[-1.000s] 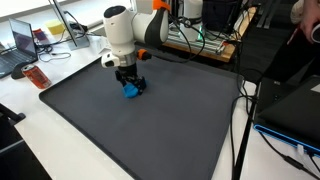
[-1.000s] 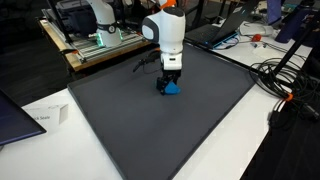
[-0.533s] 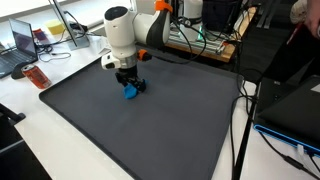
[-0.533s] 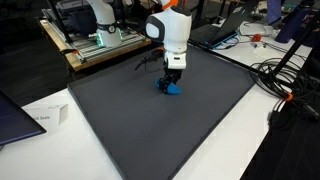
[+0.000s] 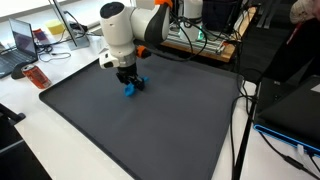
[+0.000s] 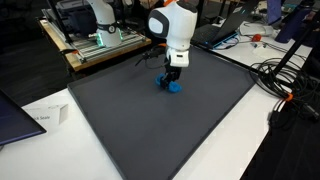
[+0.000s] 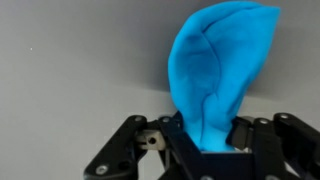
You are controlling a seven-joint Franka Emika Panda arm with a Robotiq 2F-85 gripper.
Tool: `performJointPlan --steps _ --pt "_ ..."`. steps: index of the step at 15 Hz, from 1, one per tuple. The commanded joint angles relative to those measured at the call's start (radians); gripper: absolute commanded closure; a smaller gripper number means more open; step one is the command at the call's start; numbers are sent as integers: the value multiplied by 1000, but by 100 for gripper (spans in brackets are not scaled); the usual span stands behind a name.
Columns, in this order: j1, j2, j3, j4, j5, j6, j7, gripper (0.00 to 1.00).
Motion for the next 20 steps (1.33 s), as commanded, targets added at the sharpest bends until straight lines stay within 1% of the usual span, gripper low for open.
performJointPlan --steps 1,3,8,11,15,20 --pt "-2 -73 9 -22 -17 -75 7 100" --pt "1 -127 7 -45 -24 -106 12 100" --pt "1 -321 13 -113 -54 -196 12 100" --pt "-1 -439 33 -131 -56 -303 5 100" --pt "4 -564 72 -118 -58 -436 13 100" --pt "6 -652 120 -62 -73 -558 28 100"
